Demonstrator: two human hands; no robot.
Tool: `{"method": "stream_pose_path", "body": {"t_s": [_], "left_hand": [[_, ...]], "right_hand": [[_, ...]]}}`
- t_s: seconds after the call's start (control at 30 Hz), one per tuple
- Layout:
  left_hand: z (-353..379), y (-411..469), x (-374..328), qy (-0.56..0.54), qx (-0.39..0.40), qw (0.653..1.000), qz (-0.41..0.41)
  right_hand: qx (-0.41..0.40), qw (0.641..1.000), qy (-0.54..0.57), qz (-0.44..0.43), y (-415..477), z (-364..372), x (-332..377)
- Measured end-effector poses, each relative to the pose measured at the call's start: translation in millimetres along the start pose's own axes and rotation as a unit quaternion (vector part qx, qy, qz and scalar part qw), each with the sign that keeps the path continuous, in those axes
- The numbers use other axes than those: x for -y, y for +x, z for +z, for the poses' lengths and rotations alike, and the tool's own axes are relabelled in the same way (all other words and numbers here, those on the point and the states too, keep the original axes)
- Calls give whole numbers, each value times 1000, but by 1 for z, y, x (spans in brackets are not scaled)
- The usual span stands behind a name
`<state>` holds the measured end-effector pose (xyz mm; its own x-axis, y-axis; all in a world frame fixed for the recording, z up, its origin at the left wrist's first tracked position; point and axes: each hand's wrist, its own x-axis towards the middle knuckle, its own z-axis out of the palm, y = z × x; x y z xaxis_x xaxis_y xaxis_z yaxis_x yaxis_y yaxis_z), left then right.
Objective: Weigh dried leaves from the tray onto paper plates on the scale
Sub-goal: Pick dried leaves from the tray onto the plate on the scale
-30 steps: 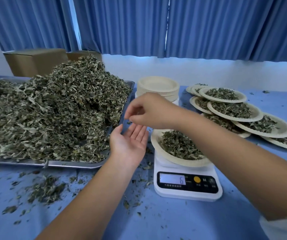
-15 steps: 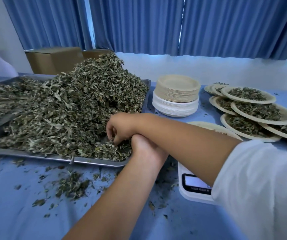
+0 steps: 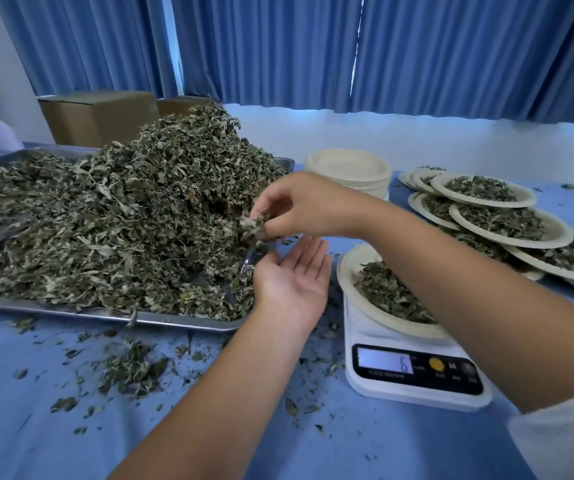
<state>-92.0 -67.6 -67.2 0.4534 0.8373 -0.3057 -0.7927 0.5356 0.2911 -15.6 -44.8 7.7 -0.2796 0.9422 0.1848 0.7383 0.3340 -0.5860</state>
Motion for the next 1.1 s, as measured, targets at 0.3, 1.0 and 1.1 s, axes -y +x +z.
{"method": "stream_pose_path", "body": {"t_s": [0.3,1.0,1.1], "left_hand": [[-3,10,4,38,-10,999,-6],[-7,14,5,75,-4,997,18],[-7,13,4,73,-1,997,16]], "right_hand": [[-85,990,9,114,-87,-65,-33],[48,966,-188,171,-96,-60,-56],[41,970,-172,169,-96,-60,-57]]}}
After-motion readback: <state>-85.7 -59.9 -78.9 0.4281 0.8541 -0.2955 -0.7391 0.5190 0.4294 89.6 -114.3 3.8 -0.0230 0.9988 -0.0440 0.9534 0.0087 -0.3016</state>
